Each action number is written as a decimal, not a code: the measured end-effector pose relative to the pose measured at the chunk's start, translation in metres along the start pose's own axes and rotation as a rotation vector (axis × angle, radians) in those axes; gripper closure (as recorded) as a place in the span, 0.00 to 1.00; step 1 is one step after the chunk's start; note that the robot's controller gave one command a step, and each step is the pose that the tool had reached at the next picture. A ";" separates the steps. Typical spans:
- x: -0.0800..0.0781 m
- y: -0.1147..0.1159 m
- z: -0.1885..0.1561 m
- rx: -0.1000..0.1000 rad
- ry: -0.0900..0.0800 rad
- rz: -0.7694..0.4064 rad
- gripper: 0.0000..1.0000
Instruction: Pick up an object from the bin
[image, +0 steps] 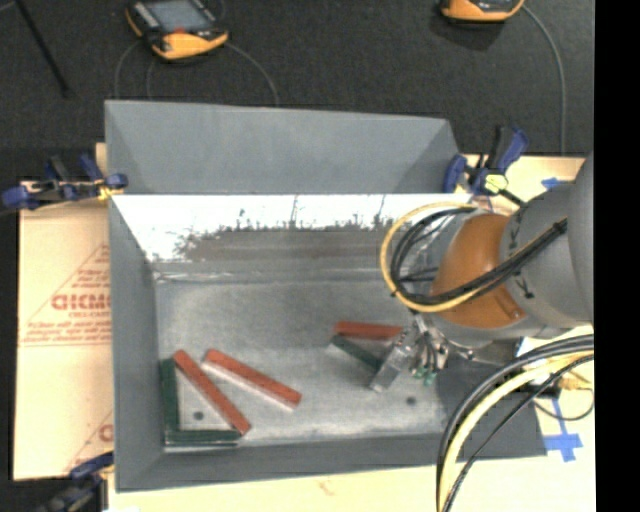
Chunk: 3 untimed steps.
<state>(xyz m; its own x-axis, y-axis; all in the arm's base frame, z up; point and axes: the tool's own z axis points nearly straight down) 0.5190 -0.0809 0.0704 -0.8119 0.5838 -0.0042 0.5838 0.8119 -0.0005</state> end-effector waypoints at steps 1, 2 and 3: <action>0.000 0.000 0.000 0.000 0.000 -0.002 1.00; -0.009 0.005 0.000 0.000 0.000 -0.027 1.00; -0.016 0.015 0.000 0.000 -0.001 -0.072 1.00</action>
Offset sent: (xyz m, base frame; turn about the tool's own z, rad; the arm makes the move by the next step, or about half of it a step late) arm 0.0251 -0.0017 -0.0004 -0.0720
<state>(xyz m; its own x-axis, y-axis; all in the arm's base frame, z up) 0.5408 -0.0782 0.0706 -0.8520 0.5235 -0.0054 0.5236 0.8520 -0.0010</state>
